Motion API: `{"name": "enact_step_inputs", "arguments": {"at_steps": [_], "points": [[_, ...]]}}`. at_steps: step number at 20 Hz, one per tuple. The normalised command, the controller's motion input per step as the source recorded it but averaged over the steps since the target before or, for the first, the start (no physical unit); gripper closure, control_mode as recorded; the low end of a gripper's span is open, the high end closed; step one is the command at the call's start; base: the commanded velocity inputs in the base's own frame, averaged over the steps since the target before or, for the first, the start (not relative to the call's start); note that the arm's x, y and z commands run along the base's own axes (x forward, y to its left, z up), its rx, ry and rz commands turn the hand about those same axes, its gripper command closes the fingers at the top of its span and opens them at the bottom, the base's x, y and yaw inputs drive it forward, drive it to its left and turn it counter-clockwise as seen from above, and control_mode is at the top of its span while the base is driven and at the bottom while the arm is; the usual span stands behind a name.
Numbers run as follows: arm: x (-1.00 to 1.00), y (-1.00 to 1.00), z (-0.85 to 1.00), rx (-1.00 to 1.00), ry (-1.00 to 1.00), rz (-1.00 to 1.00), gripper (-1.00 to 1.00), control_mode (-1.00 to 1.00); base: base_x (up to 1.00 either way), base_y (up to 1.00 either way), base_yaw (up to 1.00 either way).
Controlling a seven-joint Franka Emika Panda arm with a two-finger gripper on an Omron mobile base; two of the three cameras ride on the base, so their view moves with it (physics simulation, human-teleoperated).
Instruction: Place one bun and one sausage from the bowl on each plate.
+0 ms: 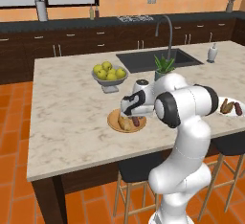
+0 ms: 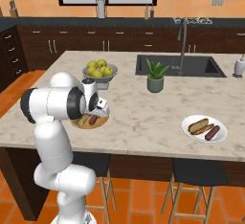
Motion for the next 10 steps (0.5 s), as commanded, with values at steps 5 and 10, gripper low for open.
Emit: {"name": "enact_step_inputs", "arguments": {"at_steps": [5,10], "points": [[-0.59,-0.04,0.63,0.0,-0.19,0.0,-1.0,-1.0,0.0,0.0,0.0],[-1.0,-0.32,1.0,0.01,-0.24,0.0,-1.0,-1.0,0.0,0.0,0.0]]}}
